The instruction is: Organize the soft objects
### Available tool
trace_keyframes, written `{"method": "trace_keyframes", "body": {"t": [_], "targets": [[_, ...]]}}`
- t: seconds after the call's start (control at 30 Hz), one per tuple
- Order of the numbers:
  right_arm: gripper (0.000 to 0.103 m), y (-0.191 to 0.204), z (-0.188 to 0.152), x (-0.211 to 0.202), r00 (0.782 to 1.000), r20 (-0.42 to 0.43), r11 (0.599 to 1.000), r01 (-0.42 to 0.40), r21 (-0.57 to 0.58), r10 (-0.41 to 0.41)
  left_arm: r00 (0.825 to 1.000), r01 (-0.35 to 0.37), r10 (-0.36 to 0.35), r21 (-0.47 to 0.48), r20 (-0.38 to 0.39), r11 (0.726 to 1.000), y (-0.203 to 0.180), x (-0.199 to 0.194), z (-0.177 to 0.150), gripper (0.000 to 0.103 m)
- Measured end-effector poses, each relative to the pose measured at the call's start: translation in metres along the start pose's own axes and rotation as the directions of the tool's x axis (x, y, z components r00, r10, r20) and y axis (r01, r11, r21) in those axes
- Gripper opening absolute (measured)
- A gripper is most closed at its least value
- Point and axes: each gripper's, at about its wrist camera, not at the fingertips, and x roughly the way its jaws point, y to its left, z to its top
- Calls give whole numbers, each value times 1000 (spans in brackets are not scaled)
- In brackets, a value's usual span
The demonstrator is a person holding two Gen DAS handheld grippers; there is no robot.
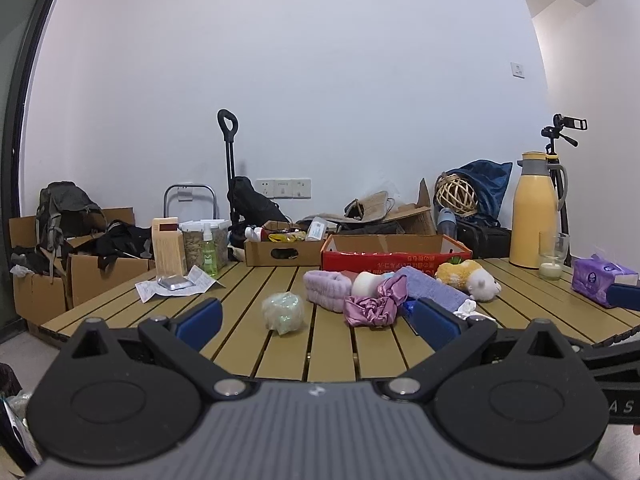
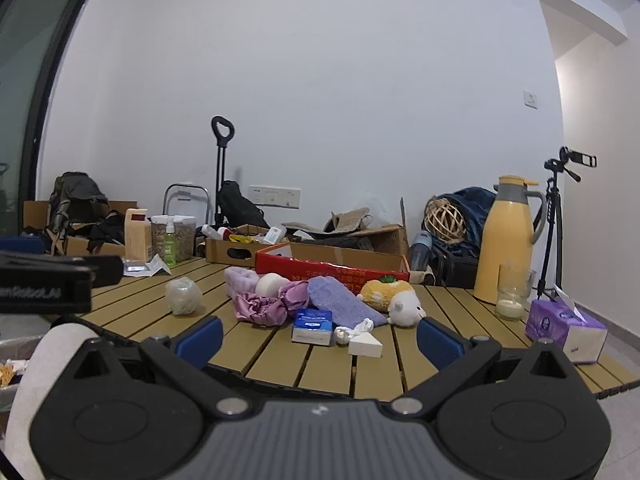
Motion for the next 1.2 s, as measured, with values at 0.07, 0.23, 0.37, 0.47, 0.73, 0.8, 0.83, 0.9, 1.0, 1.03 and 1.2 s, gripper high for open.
{"method": "trace_keyframes", "body": {"t": [0.07, 0.23, 0.37, 0.47, 0.73, 0.8, 0.83, 0.9, 1.0, 1.03, 1.2], "targets": [[103, 1, 0, 0, 1000, 1, 1000, -5, -9, 5, 1000, 0, 0, 3, 2, 1000, 0, 0, 1, 103], [103, 4, 0, 0, 1000, -1, 1000, -16, -25, 16, 1000, 1, -1, 9, 6, 1000, -1, 2, 1, 103], [103, 3, -1, 2, 1000, -7, 1000, -20, -24, 20, 1000, -1, 1, -4, -12, 1000, 0, 6, 1, 103], [103, 0, -1, 3, 1000, -12, 1000, -19, -13, 18, 1000, 1, -2, -6, -23, 1000, 0, 7, -1, 103], [103, -1, -1, 5, 1000, -15, 1000, -23, -21, 22, 999, 8, -8, 3, -54, 1000, -1, 15, -4, 103], [103, -2, -2, 5, 1000, -12, 1000, -17, -19, 17, 998, 27, -27, -2, -59, 1000, -1, 15, -5, 103], [103, -2, -2, 5, 1000, -15, 1000, -18, -15, 18, 998, 30, -30, -7, -56, 1000, 0, 15, -5, 103], [103, -2, -3, 6, 999, -23, 1000, -23, -18, 23, 999, 24, -25, -23, -38, 999, 4, 13, -4, 103], [103, 3, -1, 9, 999, -34, 999, -29, -44, 28, 999, 9, -10, -40, -38, 999, 10, 15, -6, 103], [103, 5, -2, 9, 999, -33, 998, -33, -58, 32, 999, 7, -9, -42, -53, 999, 11, 18, -6, 103], [103, 5, -7, 7, 999, -25, 997, -46, -69, 44, 995, 20, -25, -52, -96, 998, 10, 29, -6, 103]]}}
